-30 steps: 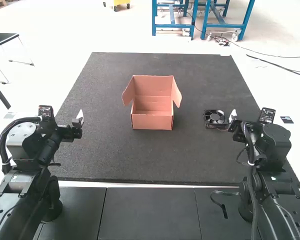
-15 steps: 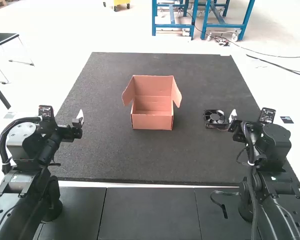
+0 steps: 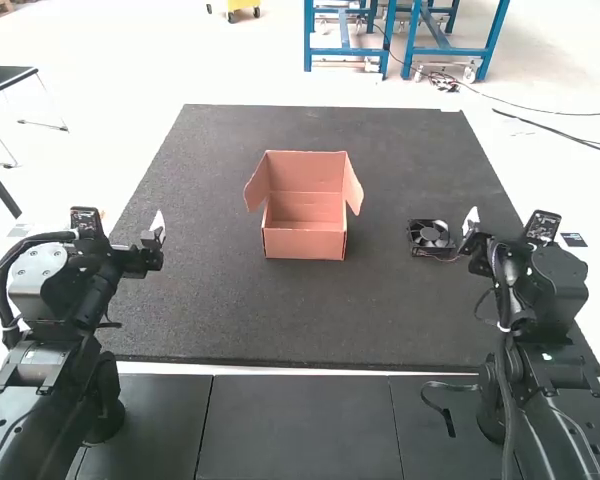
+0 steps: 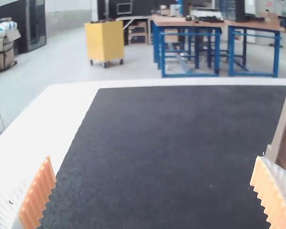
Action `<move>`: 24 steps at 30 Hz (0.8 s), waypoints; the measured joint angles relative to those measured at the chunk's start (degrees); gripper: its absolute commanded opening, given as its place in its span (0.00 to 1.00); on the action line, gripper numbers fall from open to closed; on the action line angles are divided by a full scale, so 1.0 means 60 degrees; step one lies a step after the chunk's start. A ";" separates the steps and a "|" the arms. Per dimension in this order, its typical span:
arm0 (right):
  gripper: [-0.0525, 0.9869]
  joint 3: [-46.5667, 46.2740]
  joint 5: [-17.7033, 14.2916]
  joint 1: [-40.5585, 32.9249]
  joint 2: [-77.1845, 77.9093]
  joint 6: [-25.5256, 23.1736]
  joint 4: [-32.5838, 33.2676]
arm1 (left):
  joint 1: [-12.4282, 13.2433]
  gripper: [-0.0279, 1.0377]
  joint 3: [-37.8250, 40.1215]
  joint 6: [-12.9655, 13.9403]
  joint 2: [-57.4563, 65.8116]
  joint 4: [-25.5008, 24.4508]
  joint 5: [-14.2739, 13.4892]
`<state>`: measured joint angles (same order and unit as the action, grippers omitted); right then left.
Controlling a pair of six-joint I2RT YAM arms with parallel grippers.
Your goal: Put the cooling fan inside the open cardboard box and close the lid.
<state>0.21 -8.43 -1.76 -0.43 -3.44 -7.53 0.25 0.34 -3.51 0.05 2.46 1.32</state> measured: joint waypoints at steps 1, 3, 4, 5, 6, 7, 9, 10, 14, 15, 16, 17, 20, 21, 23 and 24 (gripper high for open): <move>0.92 0.0000 0.0000 0.0000 0.0004 0.0004 -0.0317 | 0.0000 0.93 -0.0004 0.0000 0.0000 0.0007 -0.0004; 0.93 0.0018 0.0004 0.0000 0.0004 0.0004 -0.0729 | 0.0000 0.93 0.0000 0.0000 0.0000 0.0066 -0.0004; 0.93 0.0018 0.0007 0.0000 0.0004 0.0004 -0.0743 | 0.0000 0.93 0.0000 0.0004 0.0000 0.0117 -0.0004; 0.93 0.0022 0.0007 0.0004 0.0000 0.0004 -0.0739 | 0.0000 0.93 0.0000 0.0004 0.0000 0.0168 -0.0004; 0.93 0.0040 0.0015 0.0004 -0.0018 0.0004 -0.0732 | 0.0000 0.93 0.0000 0.0004 0.0000 0.0237 -0.0004; 0.93 0.0098 0.0018 0.0000 -0.0087 0.0004 -0.0729 | 0.0000 0.93 0.0000 0.0004 0.0000 0.0419 -0.0004; 0.93 0.0353 0.0025 0.0000 -0.0448 0.0004 -0.0783 | 0.0000 0.93 0.0007 0.0004 0.0007 0.0951 0.0000; 0.93 0.0535 0.0033 0.0004 -0.0736 0.0004 -0.0849 | 0.0000 0.93 0.0047 0.0000 0.0007 0.1045 0.0000; 0.93 0.1632 0.0047 0.0055 -0.2448 -0.0076 -0.0922 | 0.0000 0.93 0.0645 0.0004 0.0590 0.0936 -0.0004; 0.93 0.1963 0.0044 0.0069 -0.2962 -0.0109 -0.0925 | 0.0000 0.93 0.0889 0.0000 0.0911 0.0969 -0.0004; 0.93 0.2295 0.0044 0.0084 -0.3472 -0.0146 -0.0933 | 0.0000 0.93 0.1147 0.0000 0.1271 0.0994 -0.0004; 0.93 0.2605 0.0047 0.0091 -0.3971 -0.0182 -0.0925 | 0.0000 0.93 0.1417 0.0004 0.1679 0.1009 -0.0004; 0.93 0.3519 0.0047 0.0091 -0.5217 -0.0255 -0.0608 | 0.0004 0.93 0.2350 0.0000 0.3195 0.1067 -0.0007; 0.93 0.3807 0.0044 0.0091 -0.5512 -0.0273 -0.0393 | 0.0004 0.93 0.2699 0.0004 0.3730 0.1056 -0.0007; 0.93 0.4401 0.0047 0.0091 -0.5982 -0.0346 0.0197 | 0.0000 0.93 0.3493 0.0000 0.4819 0.0849 -0.0004; 0.92 0.4696 0.0044 0.0091 -0.6193 -0.0408 0.0499 | 0.0004 0.93 0.3912 0.0000 0.5351 0.0692 -0.0004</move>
<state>28.38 -8.16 -1.21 -37.58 -5.89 -4.54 0.27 23.81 -3.51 32.16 6.61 1.30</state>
